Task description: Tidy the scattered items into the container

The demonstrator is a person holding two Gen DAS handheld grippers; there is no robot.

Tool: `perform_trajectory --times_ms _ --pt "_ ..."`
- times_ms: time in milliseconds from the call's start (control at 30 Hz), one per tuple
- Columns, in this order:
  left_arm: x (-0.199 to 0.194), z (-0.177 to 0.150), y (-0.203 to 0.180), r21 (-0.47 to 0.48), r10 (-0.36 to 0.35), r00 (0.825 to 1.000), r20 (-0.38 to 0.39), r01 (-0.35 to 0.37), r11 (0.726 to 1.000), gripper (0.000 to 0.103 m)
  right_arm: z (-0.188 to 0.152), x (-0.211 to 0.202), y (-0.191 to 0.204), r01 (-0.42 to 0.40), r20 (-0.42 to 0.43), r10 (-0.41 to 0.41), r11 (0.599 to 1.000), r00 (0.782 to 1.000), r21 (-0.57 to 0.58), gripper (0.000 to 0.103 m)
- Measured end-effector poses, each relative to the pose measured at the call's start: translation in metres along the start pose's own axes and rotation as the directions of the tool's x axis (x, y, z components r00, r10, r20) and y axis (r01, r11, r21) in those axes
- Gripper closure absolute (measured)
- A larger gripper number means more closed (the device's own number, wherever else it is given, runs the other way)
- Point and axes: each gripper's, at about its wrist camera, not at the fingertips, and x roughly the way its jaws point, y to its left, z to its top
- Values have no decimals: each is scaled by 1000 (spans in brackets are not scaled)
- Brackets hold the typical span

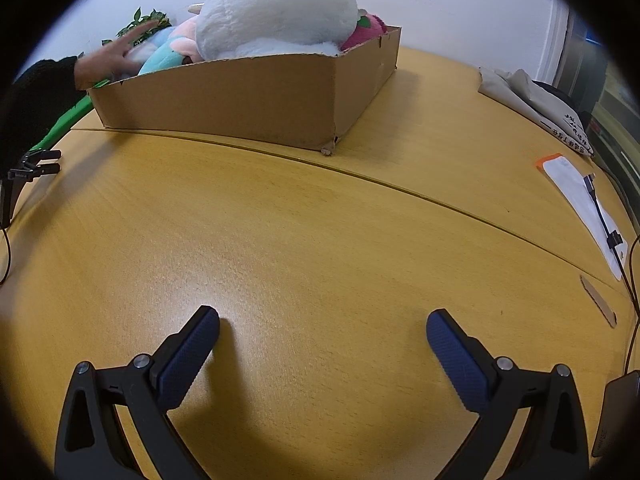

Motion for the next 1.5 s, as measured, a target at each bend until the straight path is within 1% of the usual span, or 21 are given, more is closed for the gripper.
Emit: perform_trajectory --times_ms 1500 --pt "4 2 6 -7 4 1000 0 -4 1000 0 3 2 3 1 -1 -1 1000 1000 6 0"
